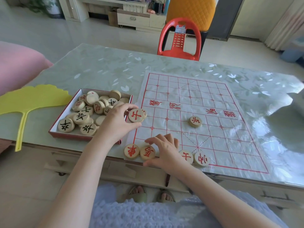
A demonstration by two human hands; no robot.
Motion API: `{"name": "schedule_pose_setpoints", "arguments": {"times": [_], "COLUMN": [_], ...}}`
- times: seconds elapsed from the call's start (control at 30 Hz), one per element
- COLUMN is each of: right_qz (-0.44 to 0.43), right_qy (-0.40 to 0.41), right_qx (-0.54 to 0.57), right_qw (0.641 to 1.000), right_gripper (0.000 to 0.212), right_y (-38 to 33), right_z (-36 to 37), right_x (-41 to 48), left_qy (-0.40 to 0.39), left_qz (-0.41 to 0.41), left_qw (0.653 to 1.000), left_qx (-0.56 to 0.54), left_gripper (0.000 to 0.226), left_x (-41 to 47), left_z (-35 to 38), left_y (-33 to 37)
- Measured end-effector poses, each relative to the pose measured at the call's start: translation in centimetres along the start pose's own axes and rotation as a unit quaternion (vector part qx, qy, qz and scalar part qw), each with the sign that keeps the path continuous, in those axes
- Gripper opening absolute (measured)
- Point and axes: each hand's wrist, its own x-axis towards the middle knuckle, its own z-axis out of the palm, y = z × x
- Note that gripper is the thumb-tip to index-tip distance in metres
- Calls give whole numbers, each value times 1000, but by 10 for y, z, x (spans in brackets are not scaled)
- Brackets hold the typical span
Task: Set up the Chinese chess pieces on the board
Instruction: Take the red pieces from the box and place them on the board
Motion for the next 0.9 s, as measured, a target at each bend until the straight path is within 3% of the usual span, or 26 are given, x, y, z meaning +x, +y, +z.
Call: {"name": "schedule_pose_setpoints", "arguments": {"times": [0.1,0.27,0.5,0.63,0.77,0.9], "right_qz": [5,67,166,199,221,238], "right_qy": [25,126,261,254,201,205], "right_qx": [37,125,221,243,221,221], "right_qw": [999,982,925,915,928,923], "right_gripper": [67,41,21,21,26,27], "right_y": [5,50,118,138,152,165], "right_z": [-15,-52,-90,-96,-99,-104], "right_x": [-4,-17,-48,-62,-75,-85], "left_qy": [-10,-48,-150,-204,-217,-234], "left_qz": [3,23,81,122,150,165], "left_qw": [1000,999,985,970,963,955], "left_qx": [-7,1,21,49,59,76], "left_gripper": [50,52,54,56,55,56], "left_x": [-1,1,-6,-17,-24,-26], "left_z": [5,25,83,123,153,173], "left_y": [7,32,90,119,137,143]}}
